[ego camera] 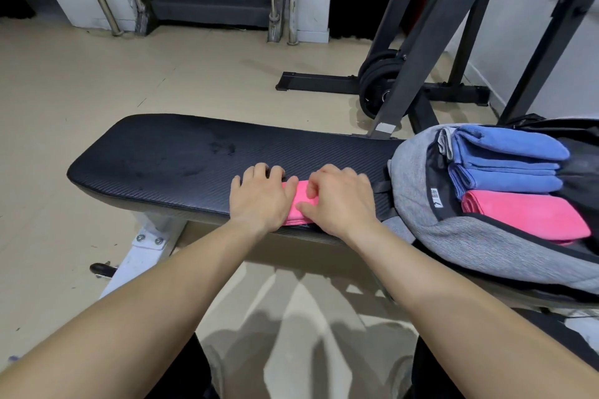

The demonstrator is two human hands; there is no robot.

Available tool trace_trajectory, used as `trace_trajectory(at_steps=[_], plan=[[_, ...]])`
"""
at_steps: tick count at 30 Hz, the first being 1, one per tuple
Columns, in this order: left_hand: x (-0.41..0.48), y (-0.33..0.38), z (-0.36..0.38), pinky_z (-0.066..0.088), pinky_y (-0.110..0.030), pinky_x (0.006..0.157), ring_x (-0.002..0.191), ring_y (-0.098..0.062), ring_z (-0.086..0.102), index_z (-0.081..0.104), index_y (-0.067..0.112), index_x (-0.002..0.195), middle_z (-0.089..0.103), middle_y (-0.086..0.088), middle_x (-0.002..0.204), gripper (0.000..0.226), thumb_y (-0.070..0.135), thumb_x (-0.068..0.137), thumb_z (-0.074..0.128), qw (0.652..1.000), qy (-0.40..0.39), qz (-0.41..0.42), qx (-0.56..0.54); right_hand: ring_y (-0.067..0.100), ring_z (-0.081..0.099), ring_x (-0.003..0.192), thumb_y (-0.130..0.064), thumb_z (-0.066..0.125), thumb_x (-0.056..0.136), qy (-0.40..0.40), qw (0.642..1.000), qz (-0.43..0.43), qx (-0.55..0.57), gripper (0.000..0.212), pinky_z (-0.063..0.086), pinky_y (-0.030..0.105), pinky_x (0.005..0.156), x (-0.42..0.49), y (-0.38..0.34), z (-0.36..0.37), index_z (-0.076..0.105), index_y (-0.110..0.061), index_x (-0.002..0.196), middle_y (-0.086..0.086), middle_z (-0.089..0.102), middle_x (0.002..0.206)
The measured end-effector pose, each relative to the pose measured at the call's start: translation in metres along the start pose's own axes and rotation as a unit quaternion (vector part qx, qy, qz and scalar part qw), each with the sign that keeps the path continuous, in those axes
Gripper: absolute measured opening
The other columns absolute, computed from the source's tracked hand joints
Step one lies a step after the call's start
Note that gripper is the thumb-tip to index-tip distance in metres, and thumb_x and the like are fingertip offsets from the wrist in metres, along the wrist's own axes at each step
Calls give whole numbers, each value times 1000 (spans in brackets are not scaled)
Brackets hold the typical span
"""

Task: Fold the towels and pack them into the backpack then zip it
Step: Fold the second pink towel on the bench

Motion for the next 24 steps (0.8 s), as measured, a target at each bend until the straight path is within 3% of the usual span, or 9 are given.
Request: trace_trajectory(at_steps=[2,5,9,13,18,22,24], plan=[[0,0,0,34,-45,106,125,-24,46,56,30,121,52,-1,132,53,57,97,18,1000,5,-3,12,26,53,108,-43,56,88,18,999,20,23,15,39,43,93,7,-6,-6,64,-32,94,-7,61,113],[-2,2,2,32,-47,108,128,-26,45,52,32,126,48,-2,138,58,54,93,10,999,-16,-7,35,25,49,125,-34,43,97,19,992,46,118,36,35,43,104,20,-15,3,59,-25,128,-2,58,135],[-1,-4,3,29,-46,112,133,-23,41,55,35,128,46,-1,143,50,54,99,18,1000,-2,-9,3,25,25,150,-44,16,107,-60,997,21,52,52,19,48,122,23,-7,39,36,-28,152,3,30,163],[-4,-15,7,21,-50,117,143,-22,29,48,35,139,38,-4,154,50,47,103,15,1000,-3,20,-23,23,11,154,-47,10,106,-77,997,-5,-5,54,9,51,124,23,6,51,23,-34,157,-1,16,168],[-4,-15,13,13,-53,120,149,-26,17,30,34,151,23,-5,163,55,49,103,9,999,-30,5,28,26,4,155,-49,8,105,-103,994,10,-35,55,6,53,124,26,5,55,19,-36,158,-1,8,169],[-4,-21,8,18,-52,119,148,-24,20,37,28,146,28,-5,160,59,53,100,10,998,-34,35,-31,31,6,154,-53,11,105,-117,993,-20,-3,55,8,54,123,23,3,46,27,-35,154,0,12,168],[-3,-29,4,15,-51,120,148,-21,20,39,26,147,28,-3,159,59,55,101,17,992,-72,64,-75,31,8,153,-55,17,105,-133,990,-42,17,54,8,54,123,22,8,41,32,-33,152,0,17,166]])
Point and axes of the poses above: each hand's wrist, its own x-axis towards the middle knuckle, its own z-axis out of the palm, y = z × x, the point moved 3 cm from there along x, towards the middle knuckle
